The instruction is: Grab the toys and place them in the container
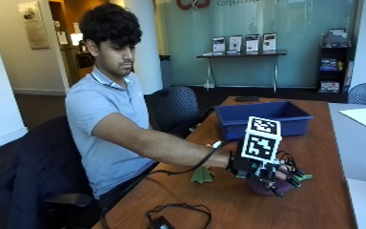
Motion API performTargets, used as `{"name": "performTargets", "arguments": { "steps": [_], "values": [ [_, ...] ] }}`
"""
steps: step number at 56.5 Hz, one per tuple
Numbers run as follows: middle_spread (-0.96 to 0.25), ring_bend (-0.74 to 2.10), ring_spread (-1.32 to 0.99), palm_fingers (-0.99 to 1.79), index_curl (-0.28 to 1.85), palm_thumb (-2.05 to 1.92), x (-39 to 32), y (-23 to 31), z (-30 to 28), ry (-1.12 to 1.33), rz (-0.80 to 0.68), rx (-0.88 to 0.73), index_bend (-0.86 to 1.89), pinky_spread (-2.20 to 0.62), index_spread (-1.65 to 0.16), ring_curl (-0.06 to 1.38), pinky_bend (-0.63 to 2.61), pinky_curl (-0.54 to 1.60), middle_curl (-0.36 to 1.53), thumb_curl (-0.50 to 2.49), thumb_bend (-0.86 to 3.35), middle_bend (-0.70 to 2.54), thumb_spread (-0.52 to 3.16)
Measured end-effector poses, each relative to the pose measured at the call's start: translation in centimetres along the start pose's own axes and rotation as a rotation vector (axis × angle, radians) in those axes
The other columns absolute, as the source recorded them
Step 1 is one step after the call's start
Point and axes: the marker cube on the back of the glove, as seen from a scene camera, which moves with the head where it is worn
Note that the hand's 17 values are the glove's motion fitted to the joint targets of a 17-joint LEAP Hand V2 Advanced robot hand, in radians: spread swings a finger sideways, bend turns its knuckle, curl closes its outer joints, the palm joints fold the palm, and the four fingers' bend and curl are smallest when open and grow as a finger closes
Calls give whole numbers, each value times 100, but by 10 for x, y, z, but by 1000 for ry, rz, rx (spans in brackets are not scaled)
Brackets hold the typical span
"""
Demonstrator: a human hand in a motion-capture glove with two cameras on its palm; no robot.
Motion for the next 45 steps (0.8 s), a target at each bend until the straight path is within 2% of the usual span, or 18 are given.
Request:
{"name": "performTargets", "arguments": {
  "steps": [6, 16, 29, 45],
  "values": [
    [-3, 14, -2, -7, 7, 25, -1, 1, -6, 15, -19, 18, 17, 3, -25, 1, 85, 23, 3, 7, 22, 11, 82],
    [-4, 18, -3, -12, 15, 22, -17, 12, -48, -43, -72, 179, 18, 4, -33, 5, 91, 28, 9, 14, 23, 15, 125],
    [-5, 18, -5, -9, 22, -2, -35, 35, -123, -34, -134, 334, 20, 5, -35, 9, 82, 27, 14, 17, 8, 16, 136],
    [-6, 19, -5, -9, 28, -2, -32, 33, -125, 7, -100, 312, 19, 6, -36, 14, 77, 28, 19, 22, -2, 15, 136]
  ]
}}
